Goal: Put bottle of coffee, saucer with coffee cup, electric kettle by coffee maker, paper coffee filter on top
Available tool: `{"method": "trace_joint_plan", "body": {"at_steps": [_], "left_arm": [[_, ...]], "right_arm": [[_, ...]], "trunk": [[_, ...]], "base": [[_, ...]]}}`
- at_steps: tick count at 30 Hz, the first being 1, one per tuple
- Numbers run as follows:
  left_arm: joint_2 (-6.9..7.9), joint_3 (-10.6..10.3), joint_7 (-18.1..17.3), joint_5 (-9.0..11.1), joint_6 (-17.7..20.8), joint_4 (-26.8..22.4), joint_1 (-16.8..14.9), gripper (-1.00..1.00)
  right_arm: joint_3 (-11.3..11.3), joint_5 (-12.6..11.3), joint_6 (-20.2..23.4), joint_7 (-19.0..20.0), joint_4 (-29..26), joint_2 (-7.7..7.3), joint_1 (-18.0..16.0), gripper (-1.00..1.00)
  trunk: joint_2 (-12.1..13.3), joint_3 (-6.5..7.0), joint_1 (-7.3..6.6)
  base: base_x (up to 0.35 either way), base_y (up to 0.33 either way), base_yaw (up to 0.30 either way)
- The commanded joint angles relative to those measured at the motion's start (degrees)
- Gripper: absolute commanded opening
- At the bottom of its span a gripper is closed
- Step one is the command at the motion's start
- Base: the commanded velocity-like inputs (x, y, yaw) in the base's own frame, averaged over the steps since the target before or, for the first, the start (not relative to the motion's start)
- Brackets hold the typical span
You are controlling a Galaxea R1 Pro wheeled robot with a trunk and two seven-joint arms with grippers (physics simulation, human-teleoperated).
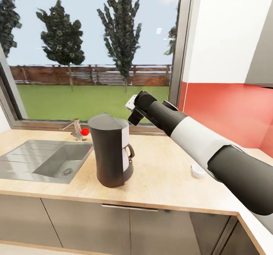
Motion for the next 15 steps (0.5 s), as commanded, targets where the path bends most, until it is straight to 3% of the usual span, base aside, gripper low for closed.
{"method": "trace_joint_plan", "body": {"at_steps": [1,15], "left_arm": [[-0.01,0.3,0.1,-0.2,-0.2,0.1,0.0,1.0],[-0.01,0.3,0.1,-0.2,-0.2,0.1,0.0,1.0]], "right_arm": [[0.1,0.0,0.2,0.1,0.0,0.0,0.0,-1.0],[3.0,0.0,0.3,0.1,0.0,0.0,-0.1,-1.0]], "trunk": [[0.0,-0.02,0.04],[0.0,0.7,0.04]], "base": [[0.136,0.114,0.0],[0.018,0.015,0.0]]}}
